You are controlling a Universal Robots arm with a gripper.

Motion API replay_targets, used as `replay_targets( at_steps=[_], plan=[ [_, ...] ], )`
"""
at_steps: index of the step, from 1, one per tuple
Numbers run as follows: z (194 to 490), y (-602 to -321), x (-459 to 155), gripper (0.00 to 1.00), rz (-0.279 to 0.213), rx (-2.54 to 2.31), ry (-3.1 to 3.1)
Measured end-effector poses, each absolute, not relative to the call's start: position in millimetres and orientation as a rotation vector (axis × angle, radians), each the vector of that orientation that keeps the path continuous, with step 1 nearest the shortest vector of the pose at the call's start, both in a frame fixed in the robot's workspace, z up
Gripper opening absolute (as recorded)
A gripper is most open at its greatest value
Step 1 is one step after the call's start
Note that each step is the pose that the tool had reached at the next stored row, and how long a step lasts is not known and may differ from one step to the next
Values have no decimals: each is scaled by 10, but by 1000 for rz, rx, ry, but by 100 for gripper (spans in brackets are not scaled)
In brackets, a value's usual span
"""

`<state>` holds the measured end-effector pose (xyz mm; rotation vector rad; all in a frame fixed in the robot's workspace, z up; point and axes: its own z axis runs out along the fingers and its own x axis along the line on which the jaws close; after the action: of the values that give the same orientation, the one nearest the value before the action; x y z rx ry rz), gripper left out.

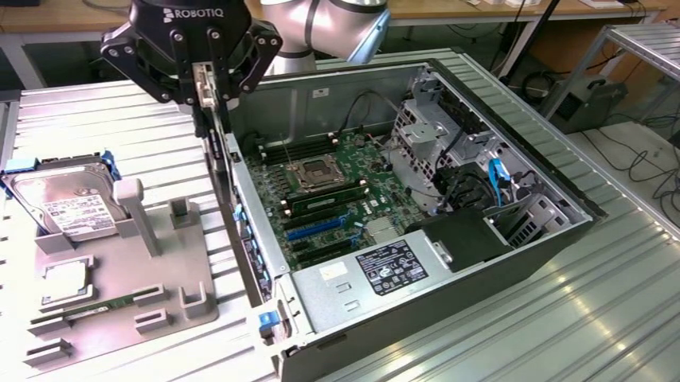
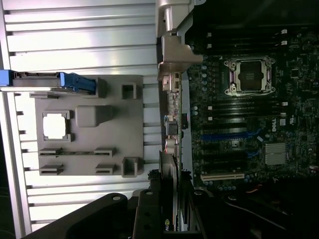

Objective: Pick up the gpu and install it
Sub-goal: 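Pick up the gpu and move the gpu toward the slot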

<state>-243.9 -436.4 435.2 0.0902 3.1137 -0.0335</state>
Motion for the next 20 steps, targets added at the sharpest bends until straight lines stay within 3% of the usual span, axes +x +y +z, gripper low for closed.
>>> replay_targets(
  at_steps=[20],
  plan=[
    [4282, -4362, -2253, 26, -46, 89, 3113]
  ],
)
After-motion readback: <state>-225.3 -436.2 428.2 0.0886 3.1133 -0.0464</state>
